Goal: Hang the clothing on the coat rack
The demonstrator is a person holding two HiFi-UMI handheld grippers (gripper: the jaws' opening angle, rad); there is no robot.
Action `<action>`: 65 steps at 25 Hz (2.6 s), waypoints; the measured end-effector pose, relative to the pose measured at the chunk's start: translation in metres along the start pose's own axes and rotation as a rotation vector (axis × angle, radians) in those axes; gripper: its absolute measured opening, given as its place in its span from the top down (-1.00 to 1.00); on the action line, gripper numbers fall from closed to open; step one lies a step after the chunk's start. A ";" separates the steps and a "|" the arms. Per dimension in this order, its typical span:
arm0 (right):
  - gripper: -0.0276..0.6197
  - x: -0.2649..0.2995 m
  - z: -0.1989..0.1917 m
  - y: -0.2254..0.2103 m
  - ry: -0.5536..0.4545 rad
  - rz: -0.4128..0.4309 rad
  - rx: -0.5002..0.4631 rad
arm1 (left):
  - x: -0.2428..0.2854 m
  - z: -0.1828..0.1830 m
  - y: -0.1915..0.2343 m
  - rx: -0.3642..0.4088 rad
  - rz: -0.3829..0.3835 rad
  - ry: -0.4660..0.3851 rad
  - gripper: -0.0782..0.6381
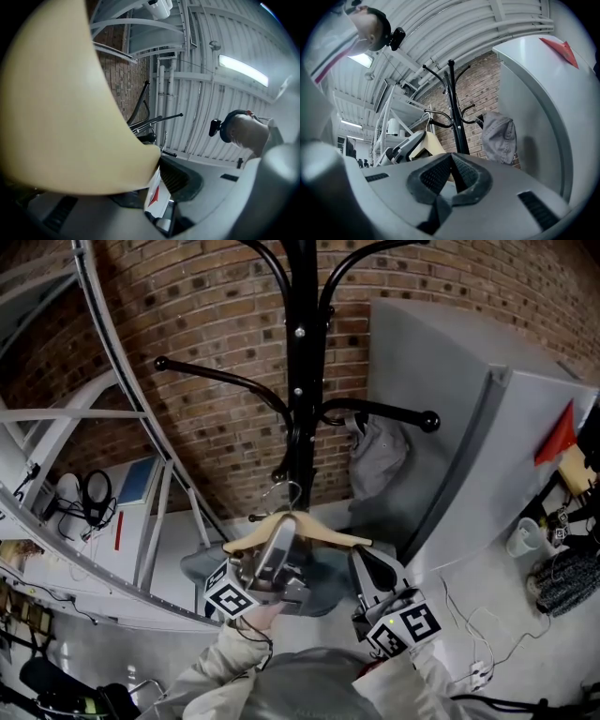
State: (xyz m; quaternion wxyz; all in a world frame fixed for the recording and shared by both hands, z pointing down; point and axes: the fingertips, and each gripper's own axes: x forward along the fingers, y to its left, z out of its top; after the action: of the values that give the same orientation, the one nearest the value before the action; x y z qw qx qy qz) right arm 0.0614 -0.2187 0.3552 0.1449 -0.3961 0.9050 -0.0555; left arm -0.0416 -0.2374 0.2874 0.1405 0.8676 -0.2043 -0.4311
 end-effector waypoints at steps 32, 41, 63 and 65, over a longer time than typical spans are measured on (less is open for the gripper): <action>0.84 0.008 -0.016 -0.016 0.049 -0.053 0.014 | 0.007 -0.001 0.069 -0.049 0.059 -0.017 0.50; 0.84 0.007 -0.017 -0.026 0.055 -0.085 0.014 | 0.010 -0.007 0.083 -0.080 0.060 -0.018 0.50; 0.84 0.011 -0.022 -0.040 0.071 -0.101 0.027 | 0.018 -0.011 0.104 -0.099 0.030 -0.008 0.44; 0.84 0.010 -0.022 -0.043 0.072 -0.102 0.031 | 0.018 -0.011 0.104 -0.105 0.018 -0.019 0.42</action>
State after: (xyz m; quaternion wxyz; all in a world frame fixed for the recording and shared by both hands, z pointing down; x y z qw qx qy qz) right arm 0.0787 -0.2559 0.3829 0.1151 -0.4373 0.8872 -0.0911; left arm -0.0469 -0.3367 0.3249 0.1879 0.8530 -0.1907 -0.4481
